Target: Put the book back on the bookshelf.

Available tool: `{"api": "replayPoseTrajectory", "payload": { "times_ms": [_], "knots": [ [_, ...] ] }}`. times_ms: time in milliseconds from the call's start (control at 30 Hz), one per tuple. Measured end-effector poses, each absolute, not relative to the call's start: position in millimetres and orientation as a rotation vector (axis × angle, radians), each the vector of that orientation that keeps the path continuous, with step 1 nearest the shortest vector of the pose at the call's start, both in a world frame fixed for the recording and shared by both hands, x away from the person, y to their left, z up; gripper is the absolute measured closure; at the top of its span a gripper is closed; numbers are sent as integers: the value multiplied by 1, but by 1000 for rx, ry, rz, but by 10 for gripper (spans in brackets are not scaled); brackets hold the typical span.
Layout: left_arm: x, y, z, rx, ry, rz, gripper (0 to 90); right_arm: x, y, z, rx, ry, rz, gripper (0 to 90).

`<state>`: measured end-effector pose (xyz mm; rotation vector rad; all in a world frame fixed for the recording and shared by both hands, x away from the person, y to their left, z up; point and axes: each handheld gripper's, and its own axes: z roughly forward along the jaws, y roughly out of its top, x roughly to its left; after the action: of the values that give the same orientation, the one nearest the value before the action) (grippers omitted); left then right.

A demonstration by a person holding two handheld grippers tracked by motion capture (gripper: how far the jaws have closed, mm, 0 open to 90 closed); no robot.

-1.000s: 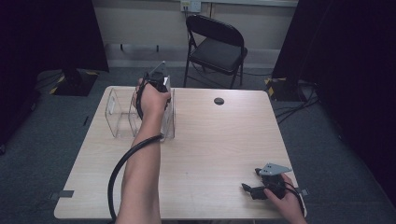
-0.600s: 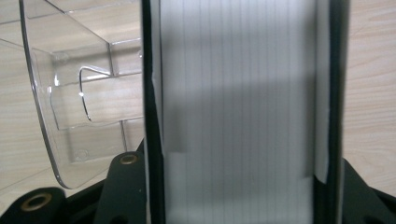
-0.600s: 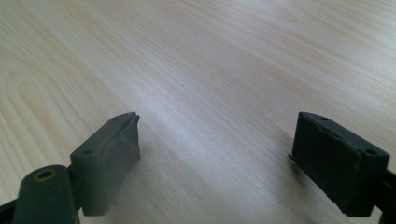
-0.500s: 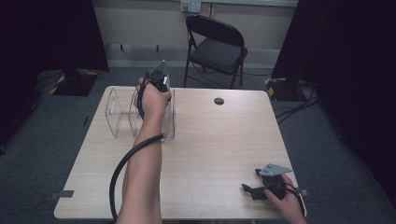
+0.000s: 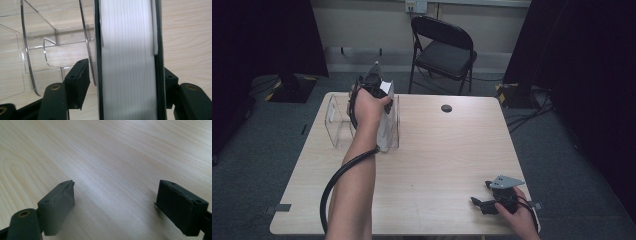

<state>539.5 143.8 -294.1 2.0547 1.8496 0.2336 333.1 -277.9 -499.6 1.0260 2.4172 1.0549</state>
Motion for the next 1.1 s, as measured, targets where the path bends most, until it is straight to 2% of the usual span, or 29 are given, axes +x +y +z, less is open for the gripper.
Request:
{"api": "replayPoseTrajectory", "payload": {
  "times_ms": [1100],
  "knots": [
    [509, 151, -279, 2033, 1789, 180, 345, 332, -278, -500, 1023, 2415, 1058, 142]
  ]
}}
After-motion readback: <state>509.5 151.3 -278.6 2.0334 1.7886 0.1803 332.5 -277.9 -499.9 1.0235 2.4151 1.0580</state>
